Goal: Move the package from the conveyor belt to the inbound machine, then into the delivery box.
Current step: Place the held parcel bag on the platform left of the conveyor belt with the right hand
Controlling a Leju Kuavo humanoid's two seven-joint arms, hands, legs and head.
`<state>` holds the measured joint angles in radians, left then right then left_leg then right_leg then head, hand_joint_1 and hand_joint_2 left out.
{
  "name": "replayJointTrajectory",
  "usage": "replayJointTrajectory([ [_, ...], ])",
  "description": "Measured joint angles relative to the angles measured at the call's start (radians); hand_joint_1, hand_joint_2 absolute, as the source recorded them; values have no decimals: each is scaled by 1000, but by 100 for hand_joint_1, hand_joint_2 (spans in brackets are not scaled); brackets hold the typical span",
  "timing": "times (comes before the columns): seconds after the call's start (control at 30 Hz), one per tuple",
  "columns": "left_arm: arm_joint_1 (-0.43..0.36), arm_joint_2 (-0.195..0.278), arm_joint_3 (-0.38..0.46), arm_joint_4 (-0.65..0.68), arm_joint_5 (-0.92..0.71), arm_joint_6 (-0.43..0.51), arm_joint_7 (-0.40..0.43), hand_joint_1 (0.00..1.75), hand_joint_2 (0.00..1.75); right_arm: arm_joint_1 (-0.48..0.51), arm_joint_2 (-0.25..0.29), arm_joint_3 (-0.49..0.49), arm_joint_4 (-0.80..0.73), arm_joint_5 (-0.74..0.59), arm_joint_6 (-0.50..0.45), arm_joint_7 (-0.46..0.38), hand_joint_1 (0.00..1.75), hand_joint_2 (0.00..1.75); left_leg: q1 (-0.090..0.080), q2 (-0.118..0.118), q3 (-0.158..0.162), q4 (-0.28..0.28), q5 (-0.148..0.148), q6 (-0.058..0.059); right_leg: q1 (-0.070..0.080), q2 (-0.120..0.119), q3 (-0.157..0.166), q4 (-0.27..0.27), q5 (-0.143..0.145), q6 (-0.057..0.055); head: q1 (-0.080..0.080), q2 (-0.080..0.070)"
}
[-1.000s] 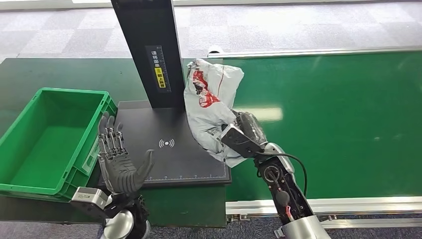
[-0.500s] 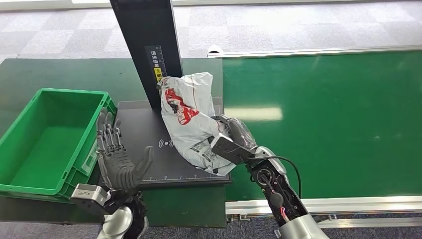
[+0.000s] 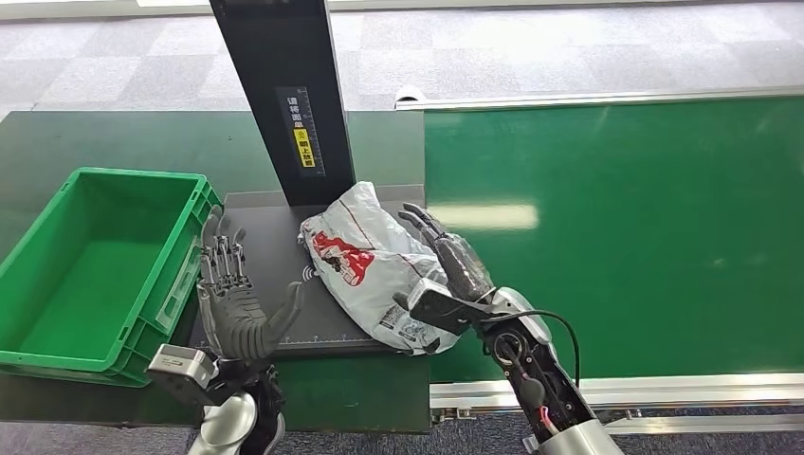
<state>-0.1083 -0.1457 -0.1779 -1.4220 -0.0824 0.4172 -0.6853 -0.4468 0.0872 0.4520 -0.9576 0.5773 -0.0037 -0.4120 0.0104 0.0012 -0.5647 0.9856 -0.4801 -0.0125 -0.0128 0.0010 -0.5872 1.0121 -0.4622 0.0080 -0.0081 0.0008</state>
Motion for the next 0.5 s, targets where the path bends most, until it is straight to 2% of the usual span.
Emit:
replayJointTrajectory([
  [0.23, -20, -16, -54, 127, -32, -78, 59, 0, 175, 146, -34, -29, -311, -6, -54, -36, 0, 175, 0, 0, -1, 0, -1, 0, 0, 0, -1, -1, 0, 0, 0, 0],
  [0.33, -49, -20, -105, 229, -161, -76, 141, 0, 175, 223, -49, -82, -461, -60, -100, -93, 0, 175, -1, -2, -1, 0, -1, 0, -1, -1, -1, -1, 0, 0, 0, 0],
  [0.43, -93, -30, -170, 352, -356, -24, 224, 0, 175, 305, -65, -147, -620, -111, -143, -139, 0, 175, -1, -1, -1, 0, -1, 0, -1, -1, -1, -1, 0, 0, 0, 0],
  [0.5, -121, -37, -205, 422, -428, -1, 251, 0, 175, 350, -74, -183, -710, -121, -154, -149, 0, 175, -1, 0, -1, 0, -1, 0, -1, 0, 0, -1, 0, 0, 0, 0],
])
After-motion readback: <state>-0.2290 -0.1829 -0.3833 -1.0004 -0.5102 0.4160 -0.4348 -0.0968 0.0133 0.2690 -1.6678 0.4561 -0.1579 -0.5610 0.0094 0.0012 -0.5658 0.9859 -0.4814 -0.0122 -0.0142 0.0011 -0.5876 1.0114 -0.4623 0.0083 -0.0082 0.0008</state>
